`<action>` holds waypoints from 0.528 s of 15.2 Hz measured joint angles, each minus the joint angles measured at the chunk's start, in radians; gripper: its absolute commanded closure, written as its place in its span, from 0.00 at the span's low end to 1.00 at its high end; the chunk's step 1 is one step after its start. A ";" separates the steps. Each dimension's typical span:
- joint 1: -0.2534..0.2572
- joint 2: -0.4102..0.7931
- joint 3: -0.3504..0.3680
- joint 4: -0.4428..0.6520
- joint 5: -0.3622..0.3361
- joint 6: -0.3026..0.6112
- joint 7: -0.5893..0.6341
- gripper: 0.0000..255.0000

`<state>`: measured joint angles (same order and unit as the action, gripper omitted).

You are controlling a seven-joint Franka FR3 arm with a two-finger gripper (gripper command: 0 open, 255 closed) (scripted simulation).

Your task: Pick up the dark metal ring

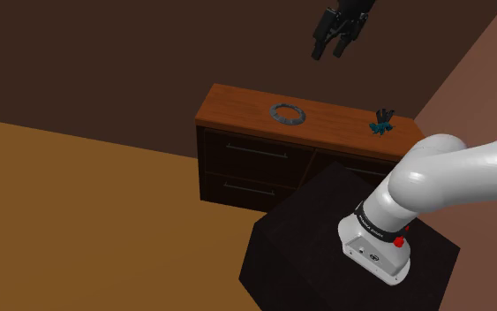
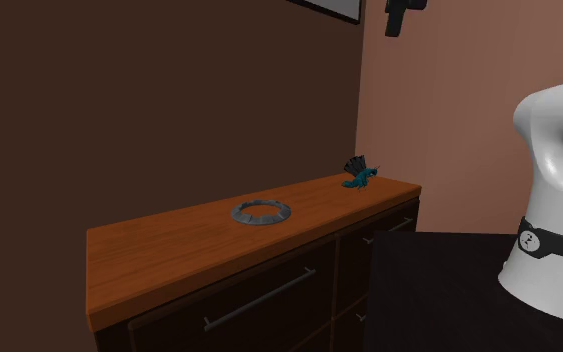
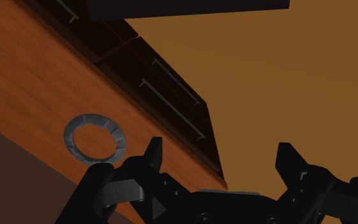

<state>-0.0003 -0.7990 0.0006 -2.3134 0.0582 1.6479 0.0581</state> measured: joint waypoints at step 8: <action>-0.024 0.099 -0.046 -0.091 -0.028 0.190 -0.049 0.00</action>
<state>-0.0244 -0.7000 -0.0457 -2.4044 0.0304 1.8376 0.0094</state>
